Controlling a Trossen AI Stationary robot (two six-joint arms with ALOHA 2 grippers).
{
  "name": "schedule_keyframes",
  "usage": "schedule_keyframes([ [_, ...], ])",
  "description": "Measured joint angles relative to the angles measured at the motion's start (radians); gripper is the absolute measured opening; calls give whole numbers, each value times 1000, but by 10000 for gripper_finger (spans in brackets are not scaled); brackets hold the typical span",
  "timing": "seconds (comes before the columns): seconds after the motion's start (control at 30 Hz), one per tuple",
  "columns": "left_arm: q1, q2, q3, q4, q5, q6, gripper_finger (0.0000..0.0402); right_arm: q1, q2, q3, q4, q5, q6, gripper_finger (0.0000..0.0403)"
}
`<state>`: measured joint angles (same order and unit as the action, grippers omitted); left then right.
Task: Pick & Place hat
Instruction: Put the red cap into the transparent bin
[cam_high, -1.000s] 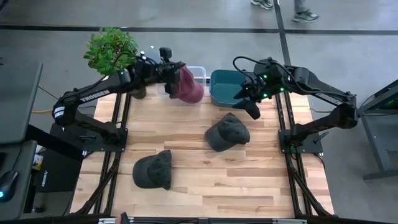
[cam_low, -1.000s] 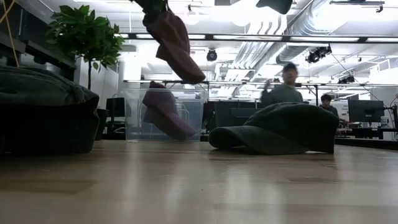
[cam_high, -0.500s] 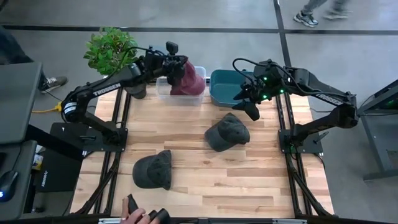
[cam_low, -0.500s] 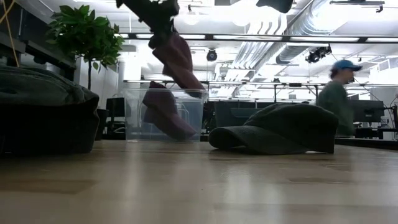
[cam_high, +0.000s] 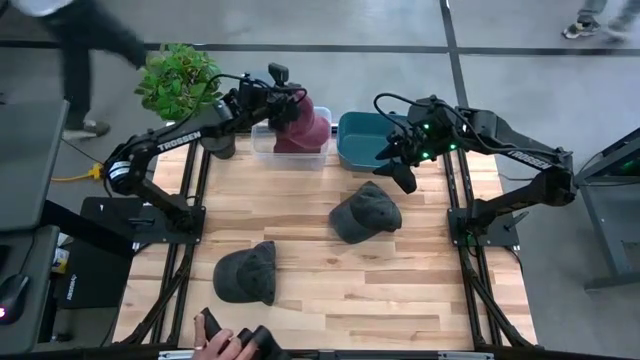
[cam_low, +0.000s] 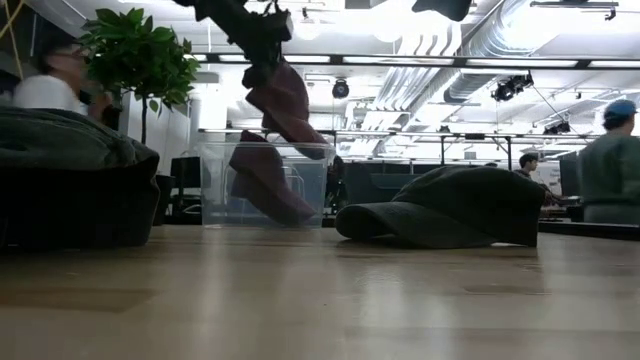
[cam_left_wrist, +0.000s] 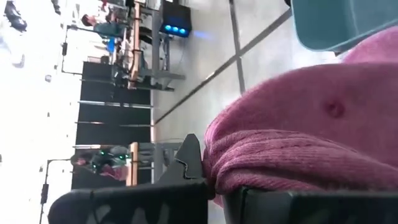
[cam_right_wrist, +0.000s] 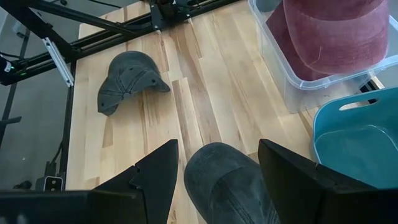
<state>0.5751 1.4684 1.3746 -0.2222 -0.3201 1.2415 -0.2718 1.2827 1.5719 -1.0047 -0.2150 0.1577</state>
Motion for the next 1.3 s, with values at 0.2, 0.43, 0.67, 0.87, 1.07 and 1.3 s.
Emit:
schedule_keyframes([
  [0.2, 1, -5, -1, -35, -13, 39, 0, 0, 0, 0, 0, 3, 0, 216],
  [0.43, 1, -5, -1, -82, -62, 64, 0, 0, 0, 0, 8, 8, -1, 216],
  [0.67, 1, -15, -1, -84, -108, 72, 0, 0, 0, 0, 26, 8, -1, 216],
  [0.87, 1, -29, -1, -85, -99, 72, 0, 0, 0, 0, 31, 8, -1, 216],
  [1.07, 1, -15, -1, -106, -51, 63, 0, 0, 0, 0, 31, 7, -1, 216],
  [1.3, 1, 47, -2, -107, -72, 35, 0, 0, 0, 0, 31, 7, -1, 216],
])
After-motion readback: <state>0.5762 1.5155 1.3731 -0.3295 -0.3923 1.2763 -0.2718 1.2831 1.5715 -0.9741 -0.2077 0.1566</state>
